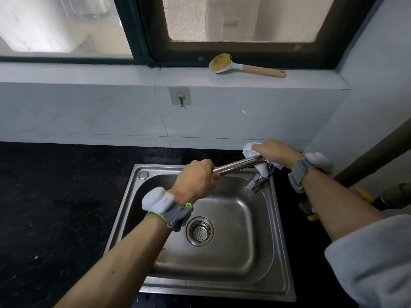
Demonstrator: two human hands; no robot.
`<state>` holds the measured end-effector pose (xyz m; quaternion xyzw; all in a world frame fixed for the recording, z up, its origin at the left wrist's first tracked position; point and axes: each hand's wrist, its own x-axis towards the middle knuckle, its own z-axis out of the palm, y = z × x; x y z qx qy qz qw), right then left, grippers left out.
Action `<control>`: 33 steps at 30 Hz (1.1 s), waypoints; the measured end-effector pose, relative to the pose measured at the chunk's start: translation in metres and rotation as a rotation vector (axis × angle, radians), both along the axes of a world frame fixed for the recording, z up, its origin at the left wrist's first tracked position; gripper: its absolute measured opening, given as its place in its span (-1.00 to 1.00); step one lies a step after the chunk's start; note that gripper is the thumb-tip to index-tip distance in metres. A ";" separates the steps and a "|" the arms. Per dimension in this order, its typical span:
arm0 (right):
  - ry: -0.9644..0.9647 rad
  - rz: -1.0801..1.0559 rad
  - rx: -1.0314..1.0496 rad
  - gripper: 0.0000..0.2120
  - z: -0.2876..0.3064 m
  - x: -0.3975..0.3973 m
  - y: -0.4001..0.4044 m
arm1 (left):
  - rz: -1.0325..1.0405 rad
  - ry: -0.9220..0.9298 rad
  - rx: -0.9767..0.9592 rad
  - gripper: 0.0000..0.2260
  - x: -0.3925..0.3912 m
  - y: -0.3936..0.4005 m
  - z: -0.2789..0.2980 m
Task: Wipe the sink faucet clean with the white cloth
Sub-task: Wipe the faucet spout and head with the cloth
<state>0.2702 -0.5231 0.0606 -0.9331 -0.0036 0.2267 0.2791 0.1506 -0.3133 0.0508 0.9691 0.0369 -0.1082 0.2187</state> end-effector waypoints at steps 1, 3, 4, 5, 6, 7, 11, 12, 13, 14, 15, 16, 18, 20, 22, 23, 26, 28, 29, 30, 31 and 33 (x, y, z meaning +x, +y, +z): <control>-0.003 -0.001 -0.018 -0.56 0.000 -0.001 0.002 | -0.001 0.002 0.001 -0.73 0.000 0.000 0.000; -0.037 -0.032 -0.001 -0.58 -0.002 -0.002 0.004 | 0.002 0.008 0.002 -0.72 0.000 -0.001 0.000; -0.071 -0.076 0.050 -0.59 -0.004 -0.003 0.004 | 0.003 0.010 0.003 -0.71 0.000 0.000 0.001; -0.101 -0.156 0.131 -0.61 -0.007 -0.005 0.003 | 0.005 0.012 0.004 -0.71 0.000 0.000 0.001; -0.134 -0.261 0.221 -0.63 -0.011 -0.008 0.002 | 0.007 0.013 0.006 -0.70 0.000 0.000 0.001; -0.163 -0.383 0.312 -0.66 -0.015 -0.013 0.002 | 0.009 0.016 0.010 -0.70 0.001 0.000 0.003; -0.292 -0.740 0.549 -0.69 -0.038 -0.038 0.009 | 0.006 0.013 0.043 -0.69 0.002 -0.001 0.007; -0.321 -0.767 0.569 -0.66 -0.040 -0.044 0.013 | 0.007 0.012 0.044 -0.69 0.003 -0.002 0.007; -0.343 -0.789 0.577 -0.64 -0.041 -0.049 0.017 | 0.009 0.012 0.041 -0.69 0.003 -0.001 0.007; -0.351 -0.814 0.588 -0.61 -0.042 -0.053 0.019 | 0.010 0.014 0.037 -0.69 0.003 -0.001 0.007; -0.345 -0.837 0.601 -0.59 -0.042 -0.056 0.021 | 0.012 0.016 0.032 -0.68 0.004 -0.001 0.006; -0.338 -0.859 0.607 -0.58 -0.042 -0.059 0.022 | 0.012 0.016 0.030 -0.68 0.004 -0.001 0.006; -0.330 -0.879 0.618 -0.58 -0.044 -0.064 0.023 | 0.009 0.016 0.033 -0.69 0.003 -0.001 0.006; -0.317 -0.878 0.651 -0.61 -0.049 -0.068 0.021 | 0.007 0.018 0.032 -0.69 0.003 0.000 0.006; -0.305 -0.854 0.705 -0.69 -0.052 -0.074 0.015 | 0.007 0.024 0.026 -0.69 0.003 0.000 0.006; -0.302 -0.848 0.744 -0.74 -0.054 -0.076 0.010 | 0.007 0.026 0.021 -0.69 0.003 0.001 0.006; -0.275 -0.797 0.744 -0.76 -0.064 -0.080 -0.004 | 0.003 0.027 0.016 -0.67 0.004 0.002 0.005; -0.262 -0.691 0.665 -0.79 -0.070 -0.082 -0.011 | -0.001 0.030 0.011 -0.68 0.005 0.002 0.005; -0.268 -0.630 0.626 -0.82 -0.071 -0.081 -0.013 | -0.003 0.034 0.007 -0.68 0.005 0.003 0.004; -0.281 -0.571 0.590 -0.81 -0.070 -0.080 -0.015 | -0.005 0.036 0.003 -0.69 0.005 0.003 0.004; -0.292 -0.517 0.540 -0.81 -0.068 -0.078 -0.016 | -0.008 0.036 0.001 -0.70 0.005 0.003 0.005; -0.338 -0.459 0.415 -0.81 -0.063 -0.074 -0.015 | -0.018 0.031 0.003 -0.70 0.006 0.003 0.005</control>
